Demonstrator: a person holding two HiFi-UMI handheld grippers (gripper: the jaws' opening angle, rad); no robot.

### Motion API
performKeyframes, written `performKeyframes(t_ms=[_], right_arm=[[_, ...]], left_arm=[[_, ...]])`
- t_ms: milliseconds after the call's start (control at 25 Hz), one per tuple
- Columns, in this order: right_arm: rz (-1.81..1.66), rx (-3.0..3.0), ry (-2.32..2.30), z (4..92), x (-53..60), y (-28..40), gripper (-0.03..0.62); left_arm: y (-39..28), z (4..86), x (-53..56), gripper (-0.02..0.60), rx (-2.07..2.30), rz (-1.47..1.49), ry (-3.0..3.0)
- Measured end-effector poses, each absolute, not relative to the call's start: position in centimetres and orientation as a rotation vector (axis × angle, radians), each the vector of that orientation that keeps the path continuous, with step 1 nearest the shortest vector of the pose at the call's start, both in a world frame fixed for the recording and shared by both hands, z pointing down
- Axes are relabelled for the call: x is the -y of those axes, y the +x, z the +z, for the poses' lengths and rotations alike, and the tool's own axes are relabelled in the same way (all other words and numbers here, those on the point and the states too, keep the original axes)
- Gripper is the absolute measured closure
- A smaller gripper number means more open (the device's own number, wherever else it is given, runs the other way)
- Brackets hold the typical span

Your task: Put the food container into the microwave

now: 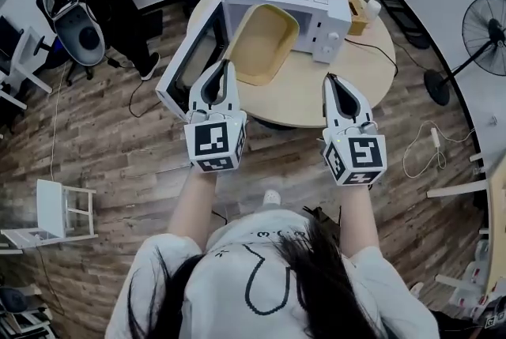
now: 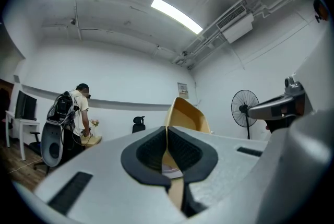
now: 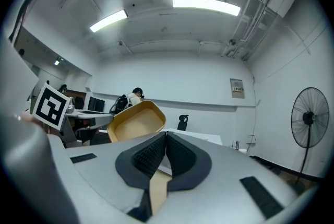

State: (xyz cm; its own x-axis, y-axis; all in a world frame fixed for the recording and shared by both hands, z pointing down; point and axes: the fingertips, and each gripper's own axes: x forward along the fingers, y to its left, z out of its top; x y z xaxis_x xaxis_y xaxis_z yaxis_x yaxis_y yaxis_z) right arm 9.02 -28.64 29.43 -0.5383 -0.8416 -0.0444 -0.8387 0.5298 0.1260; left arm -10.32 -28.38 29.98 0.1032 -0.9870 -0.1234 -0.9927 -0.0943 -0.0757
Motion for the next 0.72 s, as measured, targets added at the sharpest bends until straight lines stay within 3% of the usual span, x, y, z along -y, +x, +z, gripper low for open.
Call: performKeyframes(t_ms=[720], right_arm=[[-0.025, 2.697, 1.406, 35.3, 38.7, 9.8, 0.566]], left_arm=[[-9.8, 37.9, 38.2, 0.565, -2.208, -0.03, -2.375]])
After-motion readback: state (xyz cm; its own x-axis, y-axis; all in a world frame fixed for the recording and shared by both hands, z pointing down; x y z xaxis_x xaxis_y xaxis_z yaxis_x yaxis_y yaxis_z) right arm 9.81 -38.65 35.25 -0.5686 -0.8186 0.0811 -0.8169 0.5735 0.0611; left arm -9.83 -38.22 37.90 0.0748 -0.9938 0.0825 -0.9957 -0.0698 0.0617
